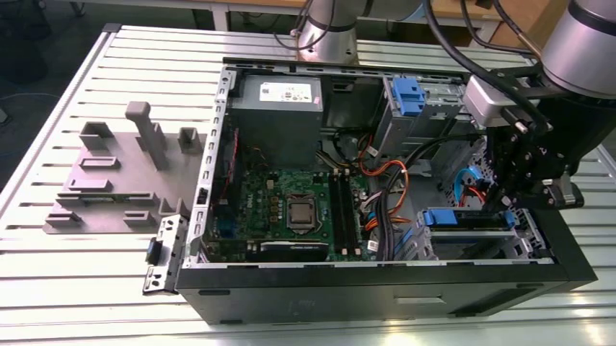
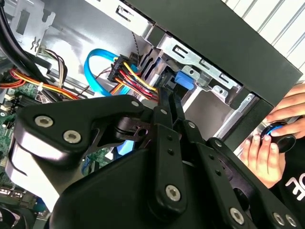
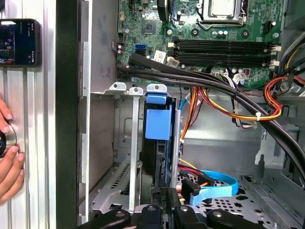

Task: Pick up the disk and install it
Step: 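Insert the first disk wire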

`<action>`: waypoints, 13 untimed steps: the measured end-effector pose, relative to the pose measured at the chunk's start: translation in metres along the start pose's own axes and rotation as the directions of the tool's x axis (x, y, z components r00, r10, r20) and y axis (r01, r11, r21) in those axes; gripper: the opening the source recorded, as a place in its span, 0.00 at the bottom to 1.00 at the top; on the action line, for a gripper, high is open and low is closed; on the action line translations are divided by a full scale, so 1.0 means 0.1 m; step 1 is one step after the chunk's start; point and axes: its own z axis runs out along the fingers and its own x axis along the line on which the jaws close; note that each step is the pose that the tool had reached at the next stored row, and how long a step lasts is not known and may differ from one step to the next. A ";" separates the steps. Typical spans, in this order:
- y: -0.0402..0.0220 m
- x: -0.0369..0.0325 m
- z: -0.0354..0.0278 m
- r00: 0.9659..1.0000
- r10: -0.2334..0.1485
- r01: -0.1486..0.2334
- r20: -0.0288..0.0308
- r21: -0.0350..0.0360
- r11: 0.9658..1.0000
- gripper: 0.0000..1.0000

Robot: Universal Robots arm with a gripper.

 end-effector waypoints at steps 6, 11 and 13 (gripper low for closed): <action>0.003 0.001 0.009 1.000 0.020 -0.020 -0.001 0.002 1.000 0.16; 0.007 0.001 0.014 0.999 0.034 -0.034 -0.003 0.003 0.999 0.16; 0.009 0.000 0.018 0.999 0.040 -0.040 -0.003 0.003 0.999 0.16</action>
